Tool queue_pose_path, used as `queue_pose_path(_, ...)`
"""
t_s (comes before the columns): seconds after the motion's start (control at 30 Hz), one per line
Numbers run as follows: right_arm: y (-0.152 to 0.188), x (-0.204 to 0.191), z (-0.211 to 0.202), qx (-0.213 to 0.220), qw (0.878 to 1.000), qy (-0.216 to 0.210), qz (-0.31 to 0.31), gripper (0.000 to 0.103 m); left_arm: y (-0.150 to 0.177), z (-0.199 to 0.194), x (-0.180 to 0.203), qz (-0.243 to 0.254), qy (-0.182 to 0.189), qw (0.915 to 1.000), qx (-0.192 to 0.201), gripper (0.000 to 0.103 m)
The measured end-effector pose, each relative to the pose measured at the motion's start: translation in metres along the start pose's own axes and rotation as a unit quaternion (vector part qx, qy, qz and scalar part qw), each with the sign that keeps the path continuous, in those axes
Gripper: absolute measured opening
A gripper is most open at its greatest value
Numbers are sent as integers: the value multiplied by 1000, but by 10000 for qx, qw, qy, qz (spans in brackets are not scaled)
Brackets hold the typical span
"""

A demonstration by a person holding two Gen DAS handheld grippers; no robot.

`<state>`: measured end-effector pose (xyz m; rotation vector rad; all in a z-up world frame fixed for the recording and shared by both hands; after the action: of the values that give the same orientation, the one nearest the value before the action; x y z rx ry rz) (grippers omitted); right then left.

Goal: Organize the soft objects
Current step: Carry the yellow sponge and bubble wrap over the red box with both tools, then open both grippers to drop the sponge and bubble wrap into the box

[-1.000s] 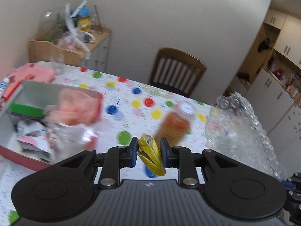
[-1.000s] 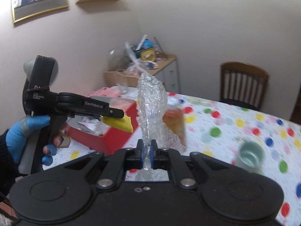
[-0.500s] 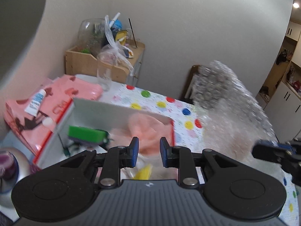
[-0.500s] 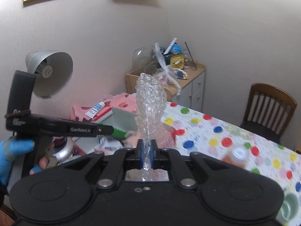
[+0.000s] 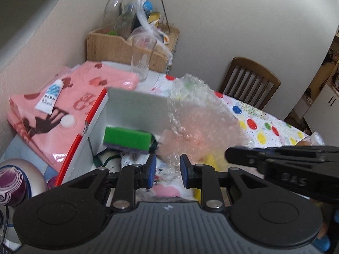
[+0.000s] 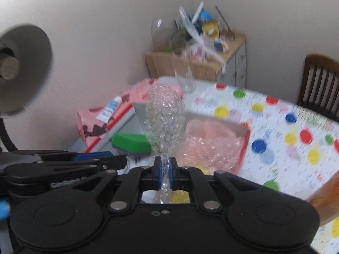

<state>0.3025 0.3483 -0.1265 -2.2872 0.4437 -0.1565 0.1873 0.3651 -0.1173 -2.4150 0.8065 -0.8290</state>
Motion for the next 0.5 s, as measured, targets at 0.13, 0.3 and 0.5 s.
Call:
queue_pose_path(0.13,15,-4,30,-303,9992,-150,234,6,3,7,-11,-25,-56,9999,-114,24)
queue_pose_path(0.3,32,-17,53,-584,9977,-271,200,6,6,15,-18,-43,-74,9997,-229,24)
queue_pose_path(0.5,42,-25,66,-790,9963,-328,42,19,12,19,-16,-9,-10,9995,-330,24)
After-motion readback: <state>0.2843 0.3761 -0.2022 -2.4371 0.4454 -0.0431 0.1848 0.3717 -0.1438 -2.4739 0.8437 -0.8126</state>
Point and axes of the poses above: each gripper's, at about its wrist camera, not at the fingertips, and z roughly the way its jaws point, x to its right, y to its underside, the point moved 9 cm from there along z, roughly the way its jaws point, and after that the axes turned 15 degrees about -z, right-handed, at the moved point
